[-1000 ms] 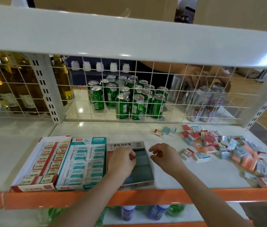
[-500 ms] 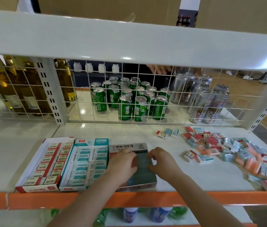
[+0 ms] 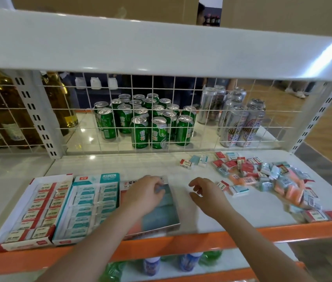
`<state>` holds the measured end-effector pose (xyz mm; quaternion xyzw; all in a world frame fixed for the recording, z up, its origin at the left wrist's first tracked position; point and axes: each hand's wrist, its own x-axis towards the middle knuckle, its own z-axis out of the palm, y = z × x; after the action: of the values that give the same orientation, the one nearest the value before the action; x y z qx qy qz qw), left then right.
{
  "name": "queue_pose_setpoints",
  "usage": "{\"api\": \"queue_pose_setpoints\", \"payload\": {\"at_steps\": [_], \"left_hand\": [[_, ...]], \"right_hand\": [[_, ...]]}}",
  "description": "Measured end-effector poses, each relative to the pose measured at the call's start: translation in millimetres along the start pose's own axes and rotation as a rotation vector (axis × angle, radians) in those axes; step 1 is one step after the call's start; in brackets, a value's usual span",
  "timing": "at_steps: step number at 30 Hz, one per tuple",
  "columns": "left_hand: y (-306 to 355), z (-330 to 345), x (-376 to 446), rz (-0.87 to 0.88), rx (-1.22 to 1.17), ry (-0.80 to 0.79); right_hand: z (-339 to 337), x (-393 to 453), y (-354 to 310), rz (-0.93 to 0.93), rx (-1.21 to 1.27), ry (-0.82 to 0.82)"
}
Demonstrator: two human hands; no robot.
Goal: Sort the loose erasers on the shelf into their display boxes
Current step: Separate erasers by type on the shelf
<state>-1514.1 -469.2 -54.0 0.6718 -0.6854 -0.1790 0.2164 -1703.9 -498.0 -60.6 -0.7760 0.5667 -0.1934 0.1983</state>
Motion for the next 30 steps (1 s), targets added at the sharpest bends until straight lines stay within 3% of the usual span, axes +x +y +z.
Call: {"api": "queue_pose_setpoints", "payload": {"at_steps": [7, 14, 23, 27, 30], "left_hand": [[35, 19, 26, 0.094, 0.026, -0.023], [56, 45, 52, 0.137, 0.178, -0.175], [49, 54, 103, 0.084, 0.256, -0.237], [44, 54, 113, 0.066, 0.260, -0.312], [41, 56, 117, 0.070, 0.222, -0.282]], "right_hand": [[-26, -6, 45, 0.128, -0.019, 0.016], [-38, 8, 77, 0.173, -0.072, 0.000], [-51, 30, 81, 0.026, -0.108, -0.153], [-51, 33, 85, 0.033, -0.092, -0.158], [-48, 34, 89, 0.021, -0.113, -0.131]]}}
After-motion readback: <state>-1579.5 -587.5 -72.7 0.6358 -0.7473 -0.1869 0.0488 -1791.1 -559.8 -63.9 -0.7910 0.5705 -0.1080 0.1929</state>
